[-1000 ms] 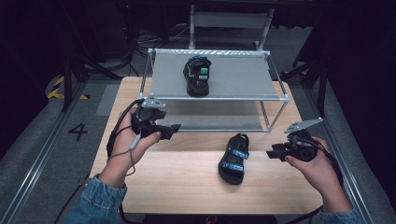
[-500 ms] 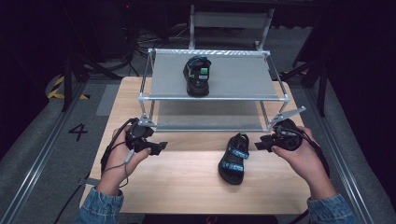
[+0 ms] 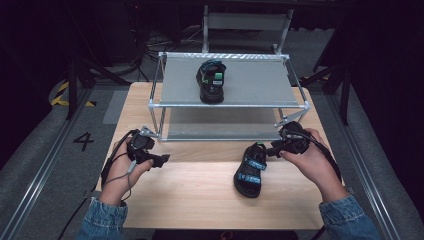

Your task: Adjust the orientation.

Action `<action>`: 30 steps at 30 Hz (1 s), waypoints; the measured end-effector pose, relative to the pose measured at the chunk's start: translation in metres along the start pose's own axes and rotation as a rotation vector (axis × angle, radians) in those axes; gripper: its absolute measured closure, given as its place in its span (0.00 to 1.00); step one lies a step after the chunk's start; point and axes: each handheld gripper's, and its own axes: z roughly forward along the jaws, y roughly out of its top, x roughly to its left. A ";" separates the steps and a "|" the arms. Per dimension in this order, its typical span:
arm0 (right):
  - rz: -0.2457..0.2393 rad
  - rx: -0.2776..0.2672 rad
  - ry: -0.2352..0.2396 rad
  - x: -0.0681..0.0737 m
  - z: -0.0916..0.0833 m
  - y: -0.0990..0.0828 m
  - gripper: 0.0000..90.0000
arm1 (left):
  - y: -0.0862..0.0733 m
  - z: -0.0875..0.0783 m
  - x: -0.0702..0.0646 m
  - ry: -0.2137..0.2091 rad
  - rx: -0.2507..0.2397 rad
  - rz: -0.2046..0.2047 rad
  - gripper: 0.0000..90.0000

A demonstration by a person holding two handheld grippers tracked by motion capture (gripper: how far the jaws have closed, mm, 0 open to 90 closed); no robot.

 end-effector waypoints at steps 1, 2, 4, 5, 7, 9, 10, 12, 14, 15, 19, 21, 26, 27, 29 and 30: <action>-0.003 0.004 0.001 0.000 0.001 0.001 0.63 | -0.001 0.001 0.001 0.004 0.004 -0.005 0.31; -0.010 0.012 -0.005 0.001 0.002 0.003 0.62 | -0.001 0.001 0.001 0.004 0.004 -0.005 0.31; -0.018 0.020 -0.004 0.001 0.005 0.004 0.61 | -0.002 0.002 0.003 0.011 0.009 -0.011 0.31; -0.020 0.024 -0.004 0.002 0.006 0.005 0.61 | -0.002 0.001 0.003 0.010 0.009 -0.011 0.31; -0.032 0.029 0.000 0.003 0.008 0.007 0.61 | -0.002 0.001 0.004 0.011 0.010 -0.008 0.31; -0.041 0.036 0.004 0.004 0.011 0.009 0.61 | -0.002 0.002 0.004 0.010 0.012 -0.011 0.31; -0.041 0.036 0.004 0.004 0.011 0.009 0.61 | -0.002 0.002 0.004 0.010 0.012 -0.011 0.31; -0.050 0.048 0.012 0.003 0.016 0.012 0.61 | -0.002 0.004 0.004 0.009 0.020 -0.004 0.31; -0.049 0.055 0.003 0.000 0.021 0.016 0.60 | -0.001 0.007 0.002 0.007 0.028 0.003 0.31; -0.049 0.058 -0.003 -0.001 0.023 0.018 0.60 | -0.001 0.007 0.002 -0.001 0.031 0.005 0.31; -0.079 0.094 -0.008 -0.005 0.037 0.026 0.64 | -0.001 0.010 0.000 -0.006 0.043 0.014 0.31; -0.111 0.110 -0.035 -0.006 0.041 0.029 0.72 | -0.001 0.011 0.000 -0.005 0.047 0.013 0.31; -0.175 0.113 -0.103 -0.001 0.037 0.032 0.96 | -0.001 0.012 0.002 -0.007 0.048 0.005 0.31; -0.176 0.112 -0.101 0.000 0.035 0.031 0.96 | -0.001 0.013 0.002 -0.004 0.050 0.010 0.31; -0.173 0.114 -0.100 0.001 0.028 0.028 0.97 | -0.002 0.015 0.002 -0.008 0.054 0.004 0.31; -0.173 0.114 -0.100 0.001 0.028 0.028 0.97 | -0.002 0.015 0.002 -0.008 0.054 0.004 0.31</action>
